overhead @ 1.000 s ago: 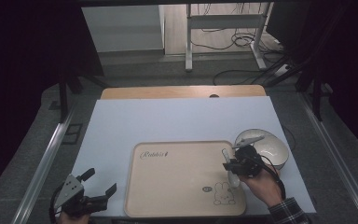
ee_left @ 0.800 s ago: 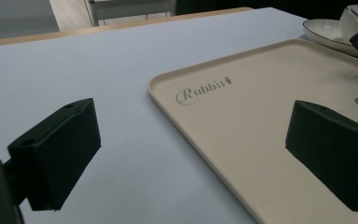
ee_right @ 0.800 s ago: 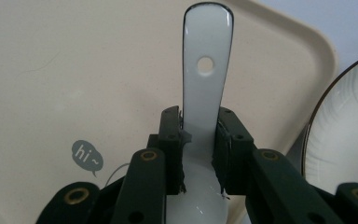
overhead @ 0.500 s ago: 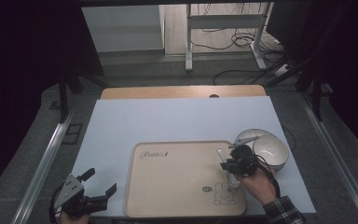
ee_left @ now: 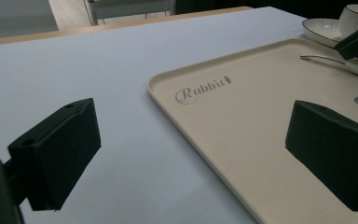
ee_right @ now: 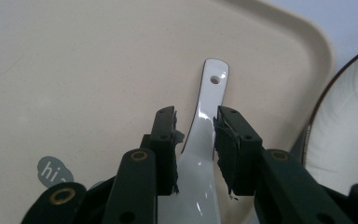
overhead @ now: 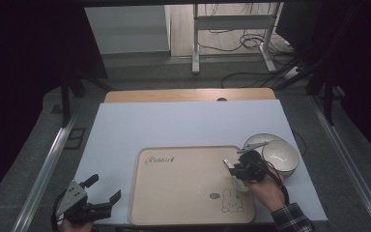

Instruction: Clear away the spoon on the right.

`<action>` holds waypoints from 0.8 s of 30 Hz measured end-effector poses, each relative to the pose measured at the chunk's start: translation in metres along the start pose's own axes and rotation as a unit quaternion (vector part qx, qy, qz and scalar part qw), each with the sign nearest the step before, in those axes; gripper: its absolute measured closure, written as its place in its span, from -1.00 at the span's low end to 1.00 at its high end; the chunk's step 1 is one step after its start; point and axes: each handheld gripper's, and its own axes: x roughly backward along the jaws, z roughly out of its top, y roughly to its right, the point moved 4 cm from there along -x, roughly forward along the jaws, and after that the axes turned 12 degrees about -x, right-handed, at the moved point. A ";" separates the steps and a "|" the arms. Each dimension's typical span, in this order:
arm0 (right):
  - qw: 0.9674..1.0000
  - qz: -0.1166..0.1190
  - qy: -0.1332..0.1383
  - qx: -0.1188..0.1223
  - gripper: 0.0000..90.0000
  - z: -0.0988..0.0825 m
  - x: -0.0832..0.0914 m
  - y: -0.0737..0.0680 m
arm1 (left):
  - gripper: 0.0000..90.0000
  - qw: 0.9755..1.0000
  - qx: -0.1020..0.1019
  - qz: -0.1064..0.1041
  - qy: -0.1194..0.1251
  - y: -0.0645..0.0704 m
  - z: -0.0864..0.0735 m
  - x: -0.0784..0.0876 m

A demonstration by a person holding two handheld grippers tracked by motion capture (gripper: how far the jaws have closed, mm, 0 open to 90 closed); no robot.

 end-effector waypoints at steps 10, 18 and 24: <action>0.999 0.013 0.025 0.028 0.86 -0.001 0.006 -0.006 | -0.93 1.000 0.001 0.002 0.002 0.000 0.000 0.000; 0.998 0.019 0.052 0.032 0.99 -0.003 0.005 -0.008 | -0.93 1.000 0.001 0.002 0.003 0.000 0.000 0.001; 0.997 0.019 0.069 0.041 0.99 -0.005 0.003 -0.009 | -0.93 1.000 0.001 0.000 0.001 0.000 0.000 0.000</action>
